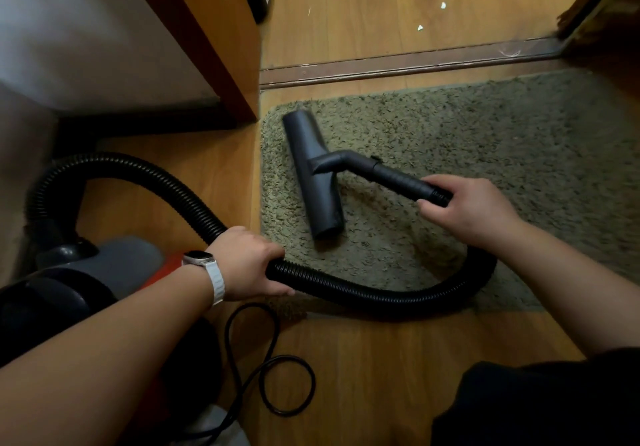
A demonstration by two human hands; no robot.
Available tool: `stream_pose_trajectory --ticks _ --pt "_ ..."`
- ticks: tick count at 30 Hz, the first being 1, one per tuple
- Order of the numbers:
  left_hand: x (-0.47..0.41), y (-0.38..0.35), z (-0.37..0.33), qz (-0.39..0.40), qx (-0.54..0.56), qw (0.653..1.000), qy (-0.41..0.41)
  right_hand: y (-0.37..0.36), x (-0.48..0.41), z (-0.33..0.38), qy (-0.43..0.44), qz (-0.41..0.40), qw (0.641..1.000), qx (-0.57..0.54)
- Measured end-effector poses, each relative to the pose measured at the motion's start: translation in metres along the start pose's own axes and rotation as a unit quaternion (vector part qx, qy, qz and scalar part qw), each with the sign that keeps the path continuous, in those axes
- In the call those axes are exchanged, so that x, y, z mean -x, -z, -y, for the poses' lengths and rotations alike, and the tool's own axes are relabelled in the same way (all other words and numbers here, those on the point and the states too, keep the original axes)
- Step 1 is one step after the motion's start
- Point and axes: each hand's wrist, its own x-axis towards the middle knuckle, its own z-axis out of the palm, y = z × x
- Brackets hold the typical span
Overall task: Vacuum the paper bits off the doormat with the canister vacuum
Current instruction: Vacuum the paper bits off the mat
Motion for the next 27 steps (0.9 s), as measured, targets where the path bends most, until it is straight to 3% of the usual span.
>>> stream_pose_trajectory --ticks 5,12,20,27 --pt "-0.012 0.005 -0.004 -0.025 0.016 1.000 0.007 0.000 0.010 -0.004 0.016 0.012 0.999 0.035" --pt "-0.032 0.010 -0.010 -0.077 0.018 0.997 0.013 0.006 0.019 -0.056 -0.077 -0.014 0.997 -0.013" --pt "-0.045 0.014 -0.027 -0.009 -0.002 1.000 0.024 0.000 0.020 -0.096 -0.118 -0.003 0.992 -0.053" --pt "-0.037 0.004 -0.033 -0.044 0.005 0.998 0.046 0.004 0.025 -0.092 -0.097 0.047 0.988 0.112"
